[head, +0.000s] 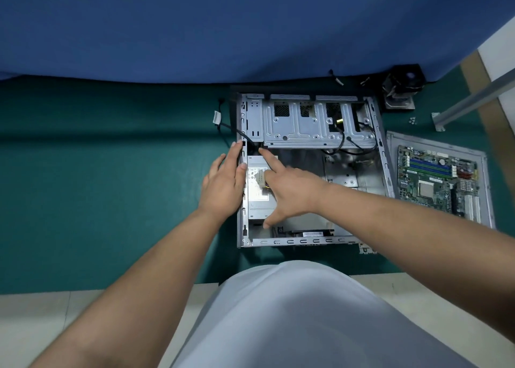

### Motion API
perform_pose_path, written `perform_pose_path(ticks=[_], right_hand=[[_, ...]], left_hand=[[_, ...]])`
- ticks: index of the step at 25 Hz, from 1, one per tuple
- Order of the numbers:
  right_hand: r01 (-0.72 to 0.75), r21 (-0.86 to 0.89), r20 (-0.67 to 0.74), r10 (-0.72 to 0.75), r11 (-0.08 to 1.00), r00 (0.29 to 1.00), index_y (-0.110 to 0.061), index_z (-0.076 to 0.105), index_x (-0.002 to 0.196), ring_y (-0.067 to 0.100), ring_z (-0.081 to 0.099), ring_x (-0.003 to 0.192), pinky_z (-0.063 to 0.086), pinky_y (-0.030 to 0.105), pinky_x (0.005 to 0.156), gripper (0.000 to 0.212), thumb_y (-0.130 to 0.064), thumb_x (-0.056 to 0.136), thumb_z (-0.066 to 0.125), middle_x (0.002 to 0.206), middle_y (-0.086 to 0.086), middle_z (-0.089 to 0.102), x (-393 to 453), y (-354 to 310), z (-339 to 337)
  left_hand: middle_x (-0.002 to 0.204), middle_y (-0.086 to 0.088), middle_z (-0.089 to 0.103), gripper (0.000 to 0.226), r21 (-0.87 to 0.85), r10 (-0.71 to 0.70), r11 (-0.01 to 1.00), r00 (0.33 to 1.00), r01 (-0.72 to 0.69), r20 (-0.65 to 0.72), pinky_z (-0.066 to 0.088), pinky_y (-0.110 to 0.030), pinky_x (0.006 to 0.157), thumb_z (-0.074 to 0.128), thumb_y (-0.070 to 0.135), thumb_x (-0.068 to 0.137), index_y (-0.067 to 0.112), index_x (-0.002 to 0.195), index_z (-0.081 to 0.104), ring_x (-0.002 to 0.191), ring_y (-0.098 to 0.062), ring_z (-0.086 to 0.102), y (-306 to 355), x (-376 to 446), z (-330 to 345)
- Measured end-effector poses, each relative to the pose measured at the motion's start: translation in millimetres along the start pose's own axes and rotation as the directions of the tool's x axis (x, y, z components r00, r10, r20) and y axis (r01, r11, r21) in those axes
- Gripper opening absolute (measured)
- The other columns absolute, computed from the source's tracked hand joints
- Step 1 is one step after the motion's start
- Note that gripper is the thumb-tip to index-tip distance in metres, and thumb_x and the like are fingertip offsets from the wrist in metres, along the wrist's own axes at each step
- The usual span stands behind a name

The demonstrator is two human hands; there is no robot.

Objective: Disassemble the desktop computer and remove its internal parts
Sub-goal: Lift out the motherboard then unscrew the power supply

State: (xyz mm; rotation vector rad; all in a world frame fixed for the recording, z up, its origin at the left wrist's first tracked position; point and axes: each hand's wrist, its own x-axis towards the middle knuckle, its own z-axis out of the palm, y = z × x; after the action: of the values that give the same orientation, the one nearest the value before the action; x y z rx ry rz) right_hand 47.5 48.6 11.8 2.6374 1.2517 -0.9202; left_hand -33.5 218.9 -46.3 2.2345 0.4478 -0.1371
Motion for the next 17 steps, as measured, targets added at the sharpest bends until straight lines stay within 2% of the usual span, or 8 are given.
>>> perform_pose_path(ticks=[4,8,14,17], right_hand=[[0.042,-0.005,-0.052,-0.042,0.999,0.998,-0.027,0.036,0.09,0.034,0.063,0.081,0.038,0.03,0.069,0.073,-0.073,0.053,0.079,0.168,0.007,-0.008,-0.5,2.0,3.6],[0.057,-0.057,-0.068,-0.061,0.997,0.996,-0.03,0.04,0.09,0.031,0.049,0.062,0.043,0.031,0.071,0.069,-0.076,0.051,0.074,0.164,0.009,-0.001,-1.2,-1.5,-1.4],[0.021,-0.06,-0.04,-0.023,0.998,0.999,-0.033,0.04,0.091,0.028,0.045,0.065,0.031,0.027,0.067,0.067,-0.073,0.054,0.078,0.167,0.01,-0.006,-8.4,7.7,-3.2],[0.017,-0.071,-0.019,-0.019,0.997,1.0,-0.031,0.042,0.091,0.028,0.045,0.063,0.03,0.027,0.064,0.067,-0.072,0.054,0.079,0.167,0.009,-0.006,-9.9,7.8,-4.5]], left_hand=[[0.161,0.007,0.038,0.05,-0.028,0.006,1.0,1.0,-0.006,0.0,0.027,-0.053,0.118,0.027,0.046,0.11,0.048,0.158,0.015,0.151,-0.018,0.025,1.8,-0.8,-1.1],[0.16,0.009,0.039,0.049,-0.047,0.002,0.999,1.0,-0.002,0.0,0.026,-0.053,0.118,0.026,0.046,0.11,0.051,0.157,0.015,0.15,-0.015,0.024,-1.3,-0.9,-1.6],[0.158,0.006,0.042,0.048,-0.059,-0.02,0.998,1.0,0.02,0.011,0.025,-0.053,0.118,0.026,0.047,0.11,0.056,0.155,0.013,0.151,-0.017,0.022,-2.3,-1.5,-0.6],[0.166,0.013,0.028,0.049,-0.012,-0.01,1.0,1.0,0.01,0.009,0.025,-0.055,0.12,0.026,0.047,0.11,0.053,0.156,0.014,0.153,-0.018,0.019,-1.6,-2.0,-1.4]])
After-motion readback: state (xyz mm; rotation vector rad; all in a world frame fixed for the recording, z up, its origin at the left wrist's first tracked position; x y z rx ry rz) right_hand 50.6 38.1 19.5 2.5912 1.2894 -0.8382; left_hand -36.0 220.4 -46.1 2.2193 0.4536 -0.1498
